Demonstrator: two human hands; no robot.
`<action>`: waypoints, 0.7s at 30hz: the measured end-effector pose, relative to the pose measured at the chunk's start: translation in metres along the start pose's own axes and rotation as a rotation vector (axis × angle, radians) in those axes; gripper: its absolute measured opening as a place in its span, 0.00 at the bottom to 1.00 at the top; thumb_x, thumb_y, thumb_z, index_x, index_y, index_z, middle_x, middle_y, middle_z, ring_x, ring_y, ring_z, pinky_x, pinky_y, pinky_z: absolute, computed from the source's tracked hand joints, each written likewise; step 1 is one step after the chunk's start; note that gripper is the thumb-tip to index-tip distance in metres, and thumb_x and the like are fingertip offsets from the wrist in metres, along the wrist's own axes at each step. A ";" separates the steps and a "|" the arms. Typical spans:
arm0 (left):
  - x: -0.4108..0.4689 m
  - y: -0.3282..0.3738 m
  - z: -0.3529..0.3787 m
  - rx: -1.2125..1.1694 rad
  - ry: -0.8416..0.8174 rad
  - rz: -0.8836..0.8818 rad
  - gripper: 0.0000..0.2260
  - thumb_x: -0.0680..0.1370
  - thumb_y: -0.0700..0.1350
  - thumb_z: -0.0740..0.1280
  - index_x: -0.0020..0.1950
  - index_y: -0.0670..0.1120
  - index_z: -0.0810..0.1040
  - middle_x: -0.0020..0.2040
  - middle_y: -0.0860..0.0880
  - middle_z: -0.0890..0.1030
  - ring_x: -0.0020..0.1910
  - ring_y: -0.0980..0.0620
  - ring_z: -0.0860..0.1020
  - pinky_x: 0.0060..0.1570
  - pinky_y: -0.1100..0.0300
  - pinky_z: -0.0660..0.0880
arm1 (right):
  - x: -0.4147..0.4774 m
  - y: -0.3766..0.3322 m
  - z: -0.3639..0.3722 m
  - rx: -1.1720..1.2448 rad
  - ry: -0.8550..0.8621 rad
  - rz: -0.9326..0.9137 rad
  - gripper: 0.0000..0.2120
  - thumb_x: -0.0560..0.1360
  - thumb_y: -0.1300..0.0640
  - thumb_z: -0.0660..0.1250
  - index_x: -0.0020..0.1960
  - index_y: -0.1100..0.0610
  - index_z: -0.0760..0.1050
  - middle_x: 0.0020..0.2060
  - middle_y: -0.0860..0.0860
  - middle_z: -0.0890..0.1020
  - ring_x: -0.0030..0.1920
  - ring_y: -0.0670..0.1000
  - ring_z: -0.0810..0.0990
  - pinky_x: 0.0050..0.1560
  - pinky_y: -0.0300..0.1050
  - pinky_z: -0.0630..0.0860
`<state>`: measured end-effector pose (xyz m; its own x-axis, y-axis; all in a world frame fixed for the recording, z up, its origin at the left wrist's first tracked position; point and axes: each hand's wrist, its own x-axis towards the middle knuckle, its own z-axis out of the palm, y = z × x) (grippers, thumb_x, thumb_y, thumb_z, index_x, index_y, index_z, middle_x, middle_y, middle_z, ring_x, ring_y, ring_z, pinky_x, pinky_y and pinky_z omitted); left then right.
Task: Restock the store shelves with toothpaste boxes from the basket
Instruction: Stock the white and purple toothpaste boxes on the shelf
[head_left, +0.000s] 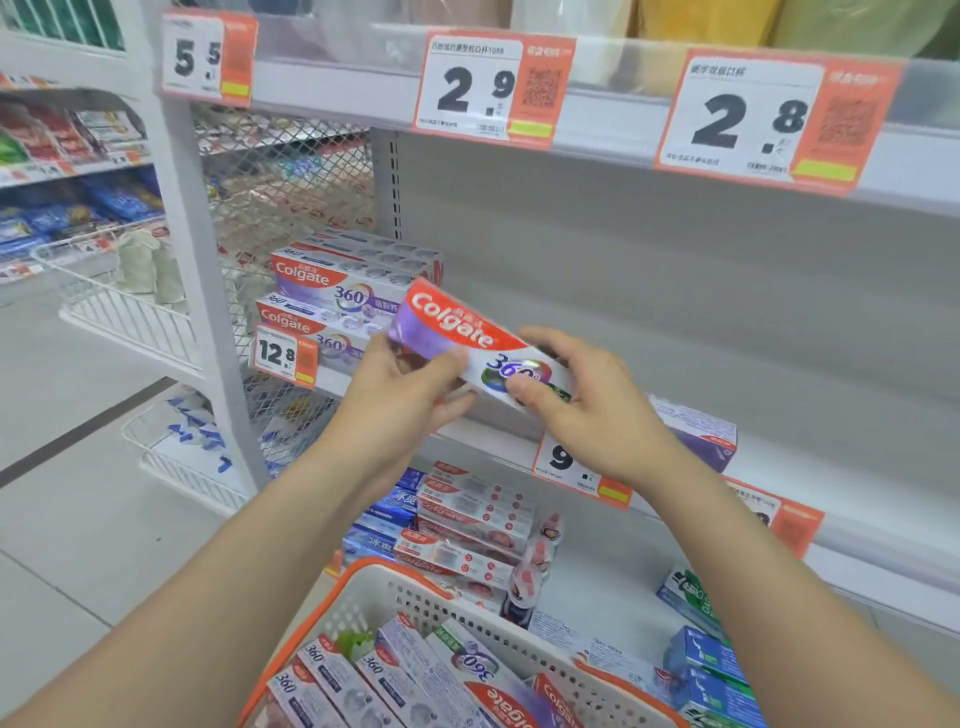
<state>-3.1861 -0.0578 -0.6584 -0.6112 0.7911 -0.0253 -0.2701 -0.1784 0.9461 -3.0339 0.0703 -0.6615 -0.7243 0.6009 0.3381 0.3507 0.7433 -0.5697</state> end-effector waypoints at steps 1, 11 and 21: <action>0.001 -0.001 -0.004 0.093 0.041 -0.026 0.14 0.82 0.38 0.71 0.66 0.40 0.73 0.59 0.40 0.84 0.56 0.44 0.86 0.57 0.47 0.84 | 0.002 0.003 0.004 -0.113 0.060 -0.010 0.21 0.81 0.45 0.68 0.73 0.45 0.73 0.62 0.42 0.81 0.63 0.48 0.78 0.66 0.54 0.73; 0.007 -0.019 -0.036 1.295 -0.027 0.197 0.27 0.80 0.48 0.70 0.75 0.44 0.63 0.71 0.42 0.65 0.66 0.36 0.72 0.68 0.43 0.71 | 0.021 0.018 0.040 -0.566 0.153 -0.005 0.20 0.81 0.50 0.67 0.72 0.50 0.75 0.59 0.54 0.81 0.60 0.61 0.78 0.65 0.58 0.66; 0.008 -0.023 -0.039 1.432 -0.076 0.229 0.27 0.79 0.44 0.69 0.75 0.47 0.61 0.71 0.43 0.64 0.65 0.35 0.71 0.62 0.39 0.74 | 0.026 0.009 0.032 -0.345 0.023 -0.093 0.20 0.83 0.56 0.55 0.72 0.54 0.73 0.58 0.54 0.84 0.60 0.59 0.80 0.73 0.59 0.68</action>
<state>-3.2139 -0.0696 -0.6933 -0.4855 0.8627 0.1418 0.8143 0.3871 0.4326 -3.0686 0.0826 -0.6821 -0.7502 0.5295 0.3961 0.4667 0.8483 -0.2503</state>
